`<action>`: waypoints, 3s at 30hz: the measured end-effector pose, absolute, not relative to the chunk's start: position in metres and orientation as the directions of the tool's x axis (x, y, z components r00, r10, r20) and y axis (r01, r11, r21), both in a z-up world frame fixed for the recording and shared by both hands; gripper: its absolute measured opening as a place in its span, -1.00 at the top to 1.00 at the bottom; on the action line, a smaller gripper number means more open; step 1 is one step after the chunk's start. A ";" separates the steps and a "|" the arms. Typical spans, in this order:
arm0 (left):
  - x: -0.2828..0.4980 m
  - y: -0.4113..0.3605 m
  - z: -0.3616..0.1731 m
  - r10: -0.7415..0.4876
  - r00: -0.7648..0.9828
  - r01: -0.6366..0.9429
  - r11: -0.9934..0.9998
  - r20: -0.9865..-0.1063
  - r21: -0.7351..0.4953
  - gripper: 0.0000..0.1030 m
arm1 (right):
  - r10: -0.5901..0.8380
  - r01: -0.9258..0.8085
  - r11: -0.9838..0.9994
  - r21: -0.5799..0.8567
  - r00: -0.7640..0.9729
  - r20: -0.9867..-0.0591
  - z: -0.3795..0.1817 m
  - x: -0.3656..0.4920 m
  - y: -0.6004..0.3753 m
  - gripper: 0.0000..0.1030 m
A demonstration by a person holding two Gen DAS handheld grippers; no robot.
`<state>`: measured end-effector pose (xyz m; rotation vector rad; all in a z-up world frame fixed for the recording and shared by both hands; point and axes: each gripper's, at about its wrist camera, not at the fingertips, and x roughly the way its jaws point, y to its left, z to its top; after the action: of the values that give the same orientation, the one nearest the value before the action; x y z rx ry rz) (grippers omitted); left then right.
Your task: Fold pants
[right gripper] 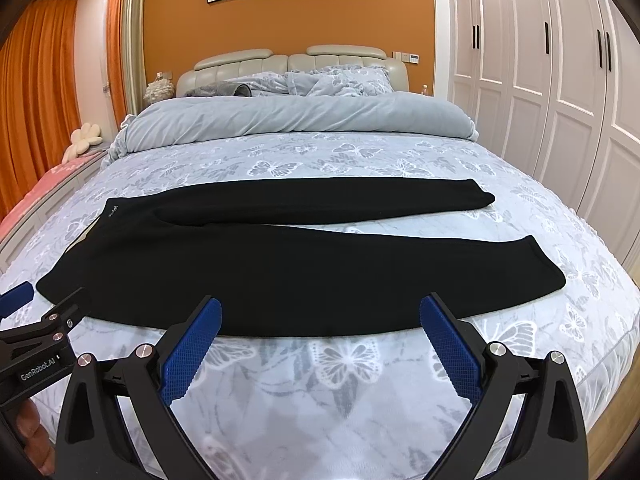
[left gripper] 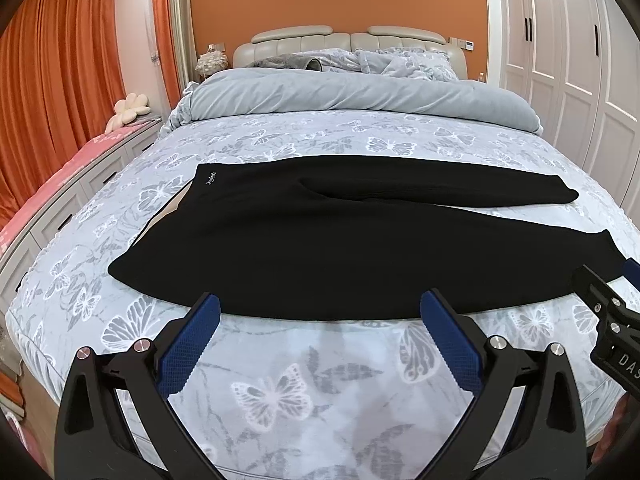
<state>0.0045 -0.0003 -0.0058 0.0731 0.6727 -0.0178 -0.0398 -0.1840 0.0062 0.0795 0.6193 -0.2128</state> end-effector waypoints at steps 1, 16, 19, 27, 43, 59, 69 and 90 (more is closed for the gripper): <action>0.004 0.000 -0.006 0.008 0.782 0.040 0.997 -0.623 0.062 -0.91 | -0.173 0.221 0.975 0.011 0.794 -0.583 0.006 -0.040 -0.184 -0.90; 0.004 0.002 -0.006 0.014 0.783 0.035 0.997 -0.622 0.067 -0.91 | -0.176 0.223 0.975 0.009 0.792 -0.584 0.006 -0.039 -0.184 -0.90; 0.004 0.002 -0.005 0.013 0.784 0.036 0.997 -0.621 0.067 -0.91 | -0.176 0.223 0.975 0.009 0.792 -0.584 0.006 -0.039 -0.184 -0.90; 0.004 0.004 -0.005 0.012 0.782 0.037 0.997 -0.623 0.066 -0.91 | -0.178 0.225 0.974 0.007 0.791 -0.585 0.006 -0.039 -0.184 -0.90; 0.004 0.003 -0.005 0.014 0.782 0.035 0.997 -0.623 0.066 -0.91 | -0.181 0.227 0.974 0.006 0.790 -0.585 0.003 -0.040 -0.186 -0.90; 0.014 0.016 -0.002 0.006 0.768 0.040 0.997 -0.640 0.059 -0.91 | -0.132 0.194 0.981 0.028 0.761 -0.635 0.000 -0.026 -0.202 -0.90; 0.100 0.060 0.020 0.087 0.761 0.026 0.986 -0.642 0.165 -0.91 | -0.157 0.207 0.978 -0.010 0.712 -0.684 0.016 0.029 -0.277 -0.90; 0.448 0.239 -0.111 0.159 0.417 -0.330 0.944 -0.895 0.014 -0.91 | -0.275 0.521 0.854 0.006 0.461 -0.844 -0.074 0.283 -0.602 -0.90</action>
<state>0.4484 0.2392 -0.1107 -0.1738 1.0998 0.3089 0.2827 -0.6020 -0.0737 0.2803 0.9760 -0.4971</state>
